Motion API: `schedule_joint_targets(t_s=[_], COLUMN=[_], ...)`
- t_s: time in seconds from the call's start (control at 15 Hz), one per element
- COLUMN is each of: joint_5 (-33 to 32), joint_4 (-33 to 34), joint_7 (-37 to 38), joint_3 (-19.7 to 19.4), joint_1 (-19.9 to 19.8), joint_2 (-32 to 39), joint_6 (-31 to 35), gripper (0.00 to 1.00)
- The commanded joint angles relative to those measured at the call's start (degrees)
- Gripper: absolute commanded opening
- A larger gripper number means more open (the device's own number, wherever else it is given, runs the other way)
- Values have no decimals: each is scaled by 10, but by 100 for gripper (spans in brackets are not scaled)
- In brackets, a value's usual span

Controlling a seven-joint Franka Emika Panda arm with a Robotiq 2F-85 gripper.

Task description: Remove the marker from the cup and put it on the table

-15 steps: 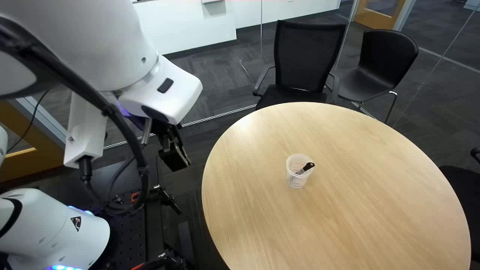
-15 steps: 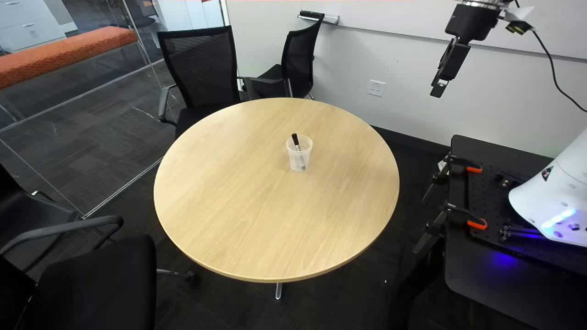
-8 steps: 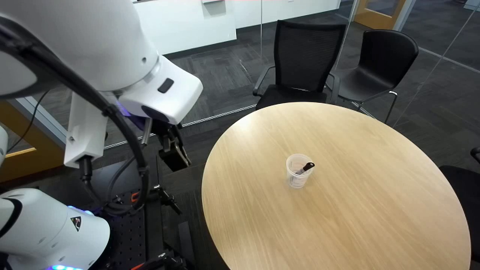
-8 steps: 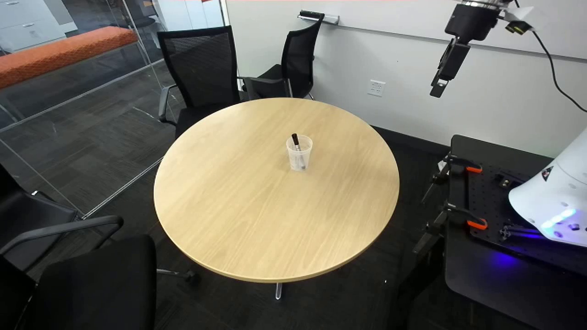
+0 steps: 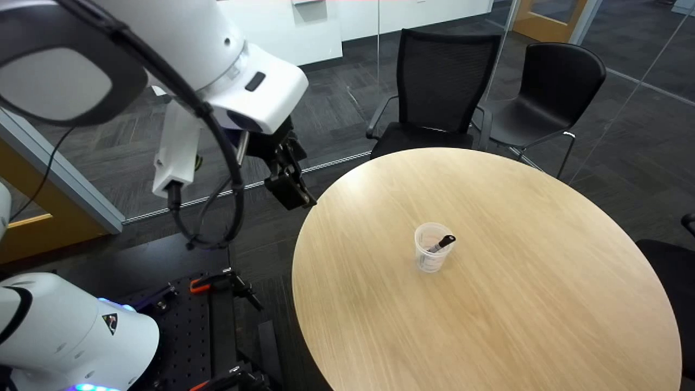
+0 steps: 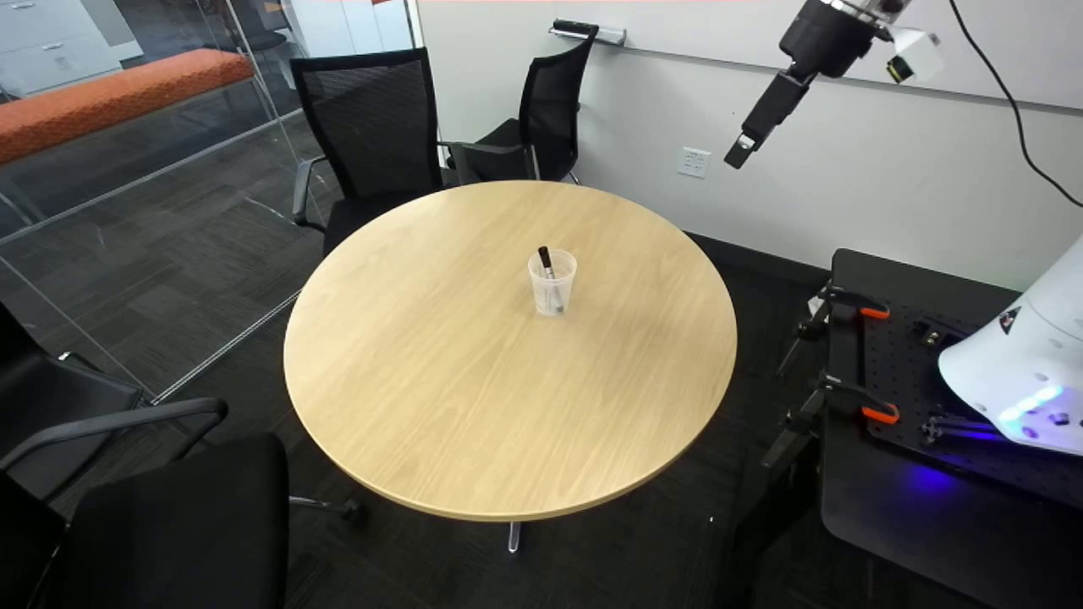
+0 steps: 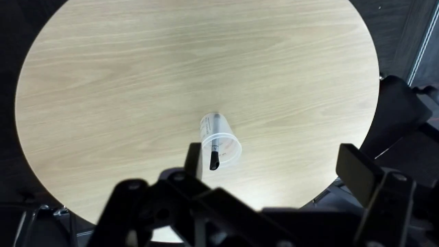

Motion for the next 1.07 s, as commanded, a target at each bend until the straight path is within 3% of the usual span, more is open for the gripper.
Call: schedule_joint_targets(t_s=[0.0,0.2,0.4,0.6,0.73,1.0], joint_5=[3,-37,-154,-266,-332,-457], joint_4=[17,33,51,78,101,149], joint_7=[94,184,291,374,423,522], joint_3=[58,125,219,290,325,362], joint_1=[-6,-49,-178,-304,-363,-415], joint_2=[96,185,251,270,285,336], joint_6=[141,281,353,321,299,258], gripper=[100,100,100,100,100,100])
